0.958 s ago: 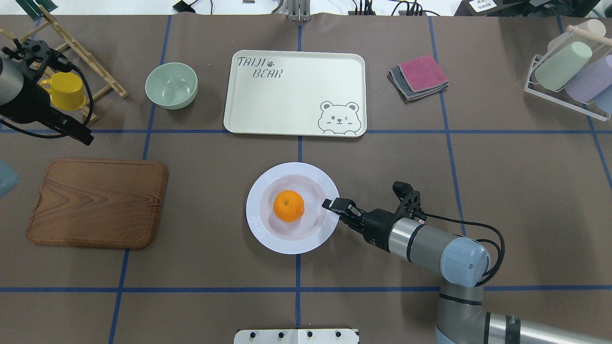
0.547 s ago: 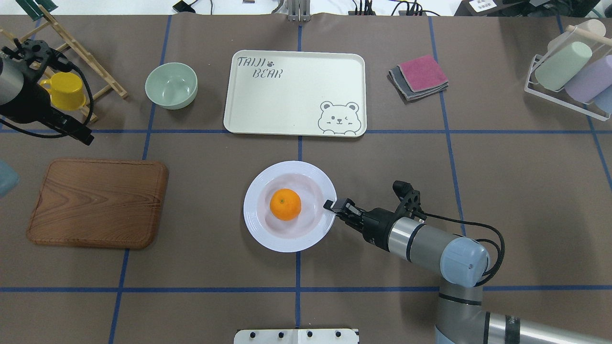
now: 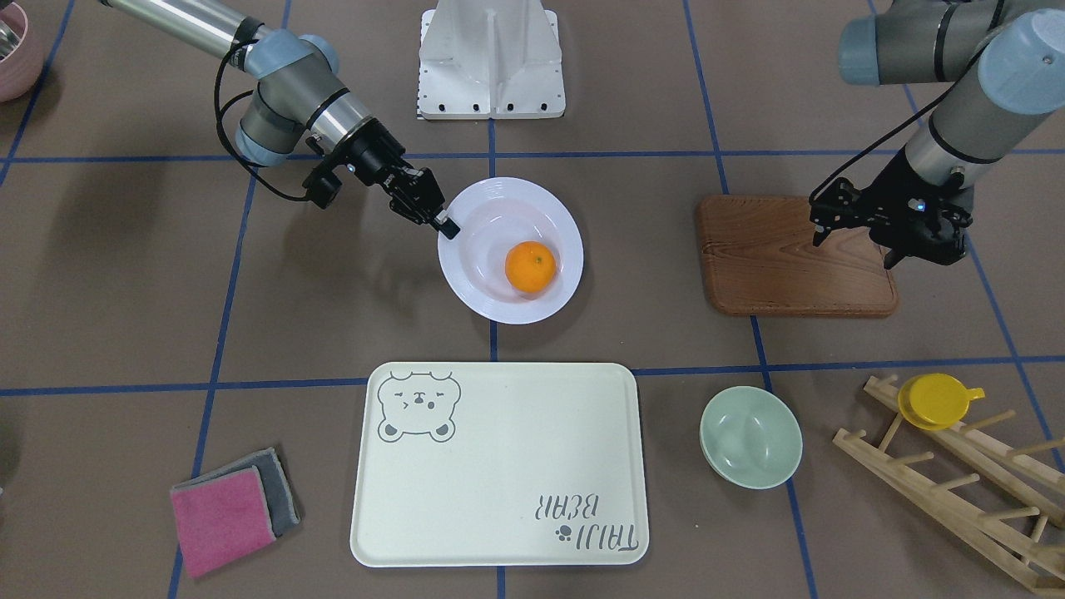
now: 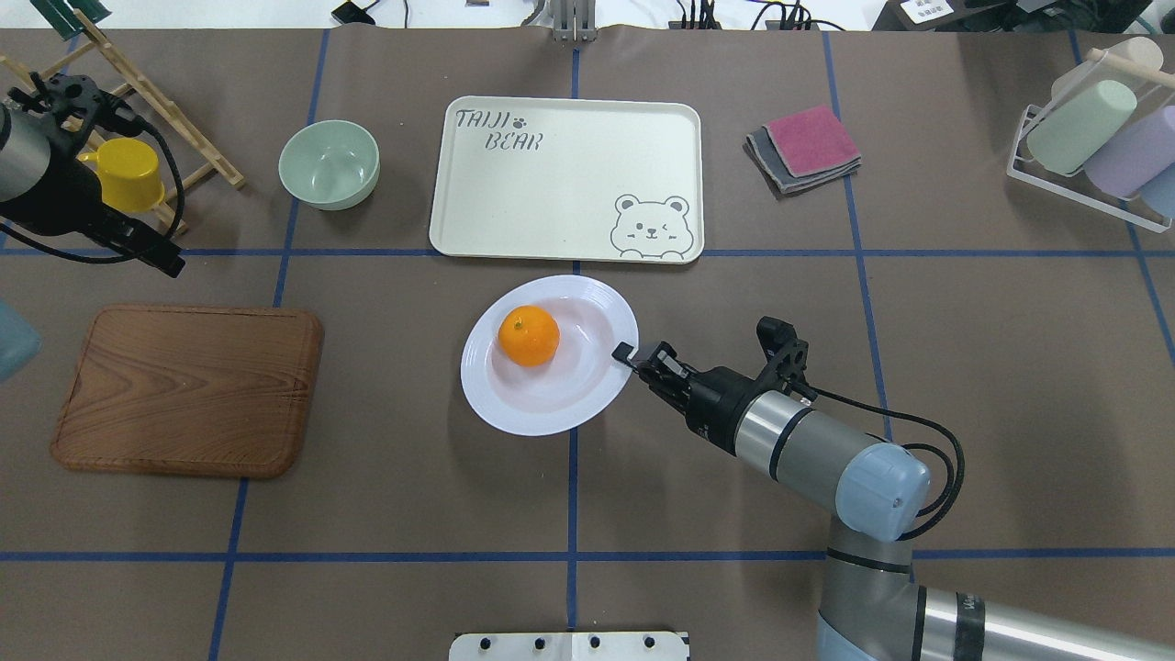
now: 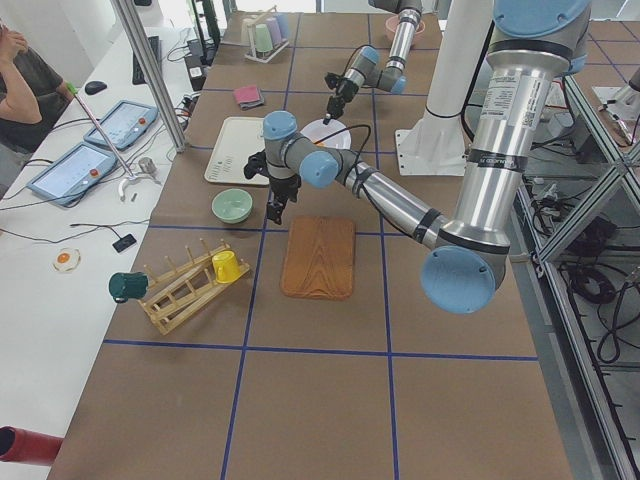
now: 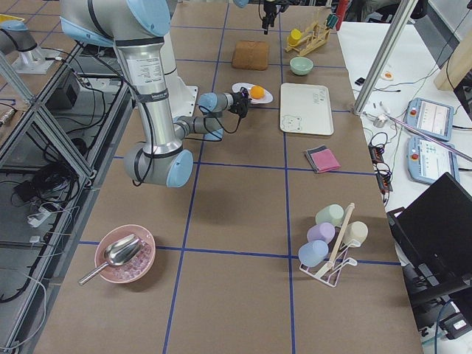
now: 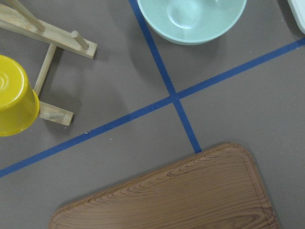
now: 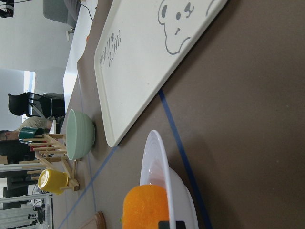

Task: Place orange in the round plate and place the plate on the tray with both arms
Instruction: 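Slide the plate with the right gripper onto the bear tray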

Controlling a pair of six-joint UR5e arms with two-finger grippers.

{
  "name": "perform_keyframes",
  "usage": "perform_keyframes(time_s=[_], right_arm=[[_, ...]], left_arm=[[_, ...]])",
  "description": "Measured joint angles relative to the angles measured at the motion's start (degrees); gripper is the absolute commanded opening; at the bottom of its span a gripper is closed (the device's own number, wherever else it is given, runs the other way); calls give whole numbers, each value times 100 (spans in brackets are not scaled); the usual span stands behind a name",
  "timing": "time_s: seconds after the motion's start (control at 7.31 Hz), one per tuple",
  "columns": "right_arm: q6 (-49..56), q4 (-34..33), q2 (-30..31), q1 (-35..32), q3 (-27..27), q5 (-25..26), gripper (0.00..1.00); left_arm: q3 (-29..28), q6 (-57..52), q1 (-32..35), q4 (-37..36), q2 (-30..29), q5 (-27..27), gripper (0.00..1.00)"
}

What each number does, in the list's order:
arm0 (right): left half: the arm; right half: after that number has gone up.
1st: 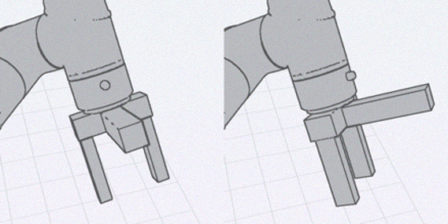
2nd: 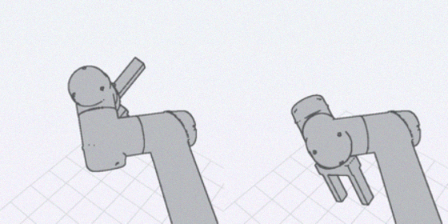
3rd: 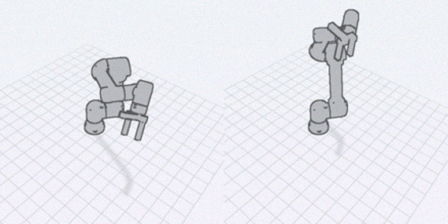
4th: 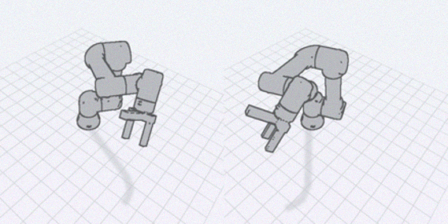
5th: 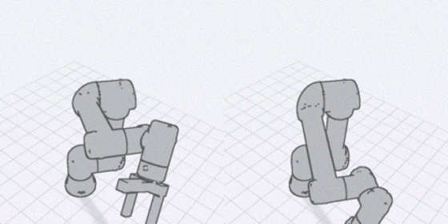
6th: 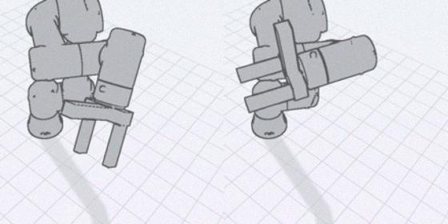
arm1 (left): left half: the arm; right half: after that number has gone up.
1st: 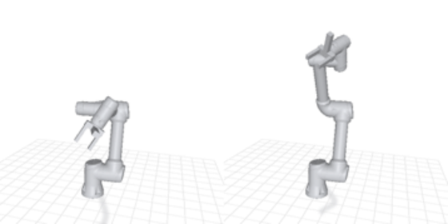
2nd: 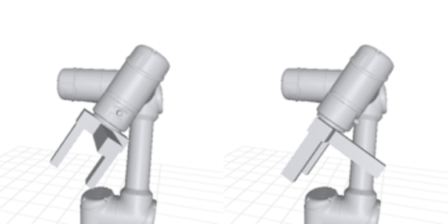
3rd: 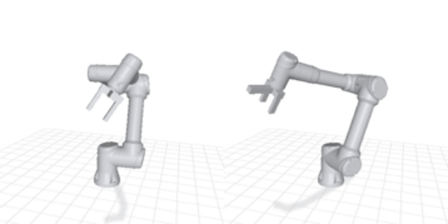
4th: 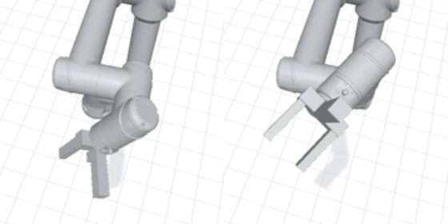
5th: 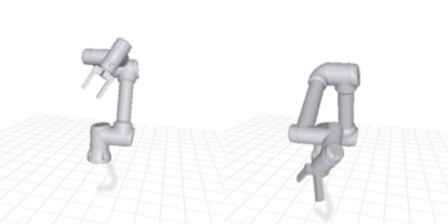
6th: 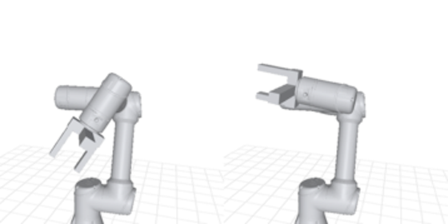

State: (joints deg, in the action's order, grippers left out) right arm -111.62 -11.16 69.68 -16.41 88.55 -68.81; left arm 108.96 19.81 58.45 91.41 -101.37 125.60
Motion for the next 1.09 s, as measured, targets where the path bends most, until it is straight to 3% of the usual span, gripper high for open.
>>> perform_keyframes(time_s=[0.27,0.55,1.09], right_arm=[[-468,-7,-262,15,-14,849,0],[-1062,-44,-823,-92,-583,1628,0],[-1954,-203,-2001,-746,-2342,1884,0]], left_arm=[[-8,7,-6,0,-13,0,99],[-12,15,-9,0,-21,0,99],[19,145,-12,18,-40,6,99]])
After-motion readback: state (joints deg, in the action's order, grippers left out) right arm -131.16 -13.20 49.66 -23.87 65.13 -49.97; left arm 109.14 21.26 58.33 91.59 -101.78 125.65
